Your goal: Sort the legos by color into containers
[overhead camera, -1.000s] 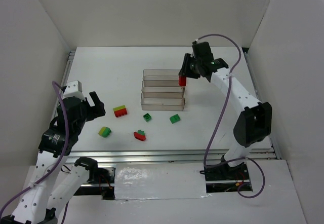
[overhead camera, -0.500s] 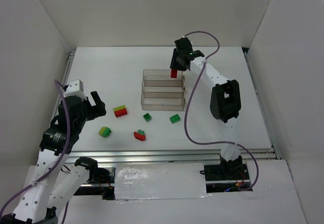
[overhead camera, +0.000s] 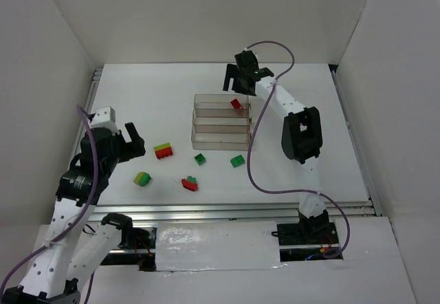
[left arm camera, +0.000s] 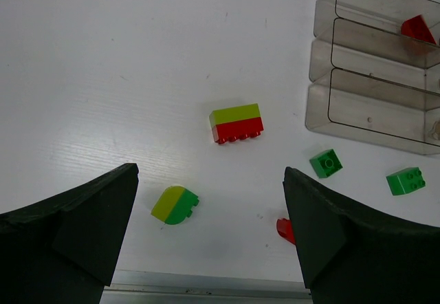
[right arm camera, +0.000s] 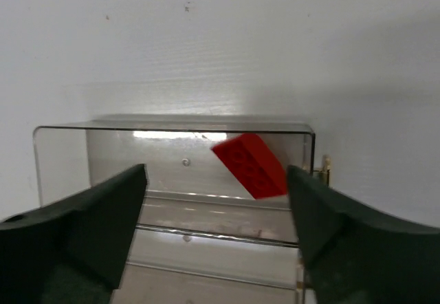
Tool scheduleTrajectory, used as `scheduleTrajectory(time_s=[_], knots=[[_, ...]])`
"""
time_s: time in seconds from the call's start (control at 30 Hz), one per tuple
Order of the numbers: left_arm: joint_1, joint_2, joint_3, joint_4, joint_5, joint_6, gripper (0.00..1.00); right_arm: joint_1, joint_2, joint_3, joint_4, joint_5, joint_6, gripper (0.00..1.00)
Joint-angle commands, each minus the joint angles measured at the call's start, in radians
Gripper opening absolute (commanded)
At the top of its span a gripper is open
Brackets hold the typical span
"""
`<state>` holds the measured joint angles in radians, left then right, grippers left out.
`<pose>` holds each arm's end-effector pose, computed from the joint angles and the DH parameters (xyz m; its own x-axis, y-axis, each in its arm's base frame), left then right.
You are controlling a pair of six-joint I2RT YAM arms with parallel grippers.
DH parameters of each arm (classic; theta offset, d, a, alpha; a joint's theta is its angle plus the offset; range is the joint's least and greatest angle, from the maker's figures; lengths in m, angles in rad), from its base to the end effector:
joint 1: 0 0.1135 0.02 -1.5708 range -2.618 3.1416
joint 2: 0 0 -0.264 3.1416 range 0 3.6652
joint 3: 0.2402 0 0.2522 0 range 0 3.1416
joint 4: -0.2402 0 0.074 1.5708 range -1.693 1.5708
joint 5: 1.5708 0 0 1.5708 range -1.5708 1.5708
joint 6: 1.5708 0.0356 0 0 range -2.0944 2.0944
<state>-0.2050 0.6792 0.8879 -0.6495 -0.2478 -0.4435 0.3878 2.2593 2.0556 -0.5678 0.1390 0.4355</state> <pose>0.1388 -0.0199 0.3425 -0.3688 -0.3482 -0.8618 -0.1972 0.9354 -0.2936 0.4815 0.1914 0.2504 -0.7044 0.1636 -0.6907 0.0161 0.9765 0.2148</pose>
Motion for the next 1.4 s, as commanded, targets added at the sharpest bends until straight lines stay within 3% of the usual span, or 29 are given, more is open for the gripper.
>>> scheduleTrajectory(time_s=[0.0,0.23,0.37,0.5,0.67,0.83,0.93,1.13,1.37], knots=[[0.012,0.006,-0.003,0.051,0.018,0.022,0.99,0.017,-0.056,0.003,0.039,0.008,-0.027,0.99],[0.055,0.068,0.006,0.048,0.044,0.011,0.99,0.080,-0.219,-0.077,-0.001,0.054,-0.021,1.00],[0.079,0.080,0.011,0.036,0.024,-0.001,1.00,0.250,-0.419,-0.262,-0.033,0.239,0.107,1.00],[0.088,0.060,0.016,0.013,-0.054,-0.030,0.99,0.533,-0.535,-0.532,0.011,0.424,0.302,1.00],[0.088,0.031,0.016,0.004,-0.077,-0.043,0.99,0.746,-0.503,-0.595,-0.059,0.514,0.567,1.00],[0.090,-0.006,0.008,0.010,-0.077,-0.041,0.99,0.884,-0.342,-0.487,-0.256,0.623,0.845,1.00],[0.088,-0.016,0.005,0.011,-0.065,-0.038,0.99,0.885,-0.270,-0.427,-0.323,0.607,0.855,1.00],[0.088,-0.010,0.002,0.016,-0.038,-0.031,1.00,0.875,-0.259,-0.498,-0.205,0.536,0.855,0.96],[0.088,-0.010,-0.001,0.025,-0.013,-0.020,0.99,0.832,-0.262,-0.557,-0.136,0.493,0.858,0.84]])
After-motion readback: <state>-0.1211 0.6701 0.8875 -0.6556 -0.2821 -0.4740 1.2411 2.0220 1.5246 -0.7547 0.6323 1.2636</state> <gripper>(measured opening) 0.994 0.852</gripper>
